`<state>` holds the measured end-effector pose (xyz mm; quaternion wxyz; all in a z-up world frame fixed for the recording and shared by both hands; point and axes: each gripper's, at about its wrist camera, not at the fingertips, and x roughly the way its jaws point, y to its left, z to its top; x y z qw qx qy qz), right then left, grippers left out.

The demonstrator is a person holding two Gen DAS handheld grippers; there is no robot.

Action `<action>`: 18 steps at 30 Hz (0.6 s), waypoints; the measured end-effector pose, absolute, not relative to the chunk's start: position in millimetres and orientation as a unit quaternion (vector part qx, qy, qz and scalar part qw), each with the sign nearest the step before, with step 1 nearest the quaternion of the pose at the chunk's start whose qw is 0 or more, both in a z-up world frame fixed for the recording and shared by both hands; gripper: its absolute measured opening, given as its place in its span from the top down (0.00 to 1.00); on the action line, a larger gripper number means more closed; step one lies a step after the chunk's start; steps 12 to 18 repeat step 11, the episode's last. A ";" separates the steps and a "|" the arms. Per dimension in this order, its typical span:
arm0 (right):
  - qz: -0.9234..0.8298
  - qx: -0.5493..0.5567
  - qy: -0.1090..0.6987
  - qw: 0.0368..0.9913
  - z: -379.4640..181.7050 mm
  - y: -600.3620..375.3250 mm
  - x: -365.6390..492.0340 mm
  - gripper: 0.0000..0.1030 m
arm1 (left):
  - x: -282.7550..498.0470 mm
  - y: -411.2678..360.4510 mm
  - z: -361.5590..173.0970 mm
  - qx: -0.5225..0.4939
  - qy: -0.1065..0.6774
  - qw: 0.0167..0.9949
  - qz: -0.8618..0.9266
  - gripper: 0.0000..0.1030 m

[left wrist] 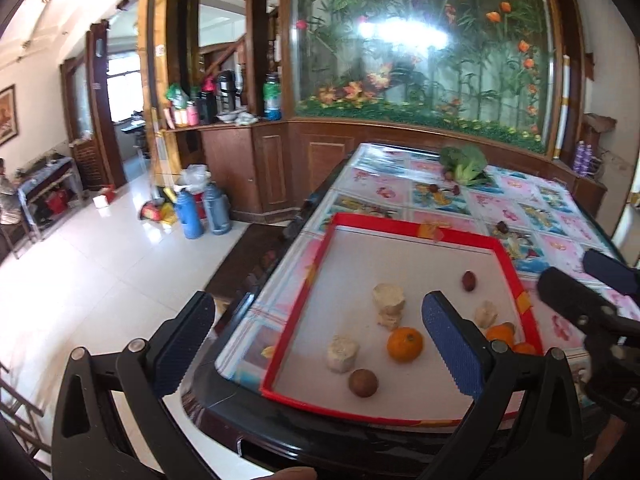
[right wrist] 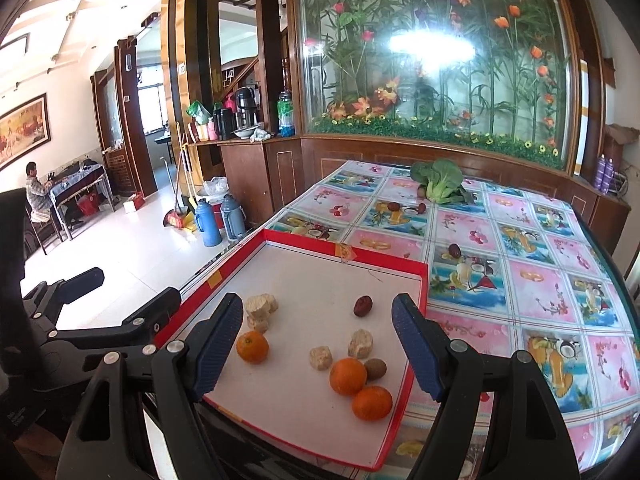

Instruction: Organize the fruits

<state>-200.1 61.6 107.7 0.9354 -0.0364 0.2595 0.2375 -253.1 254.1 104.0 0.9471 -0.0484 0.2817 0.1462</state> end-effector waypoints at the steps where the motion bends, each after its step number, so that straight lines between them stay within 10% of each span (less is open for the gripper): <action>1: 0.238 -0.038 0.261 0.935 107.4 63.3 -196.9 0.25 | -251.8 255.8 104.0 -0.052 0.282 0.948 0.137 0.00; 18: 0.243 -0.042 0.277 0.929 101.0 80.9 -177.9 0.25 | -240.9 277.6 95.6 -0.074 0.299 0.942 0.134 0.00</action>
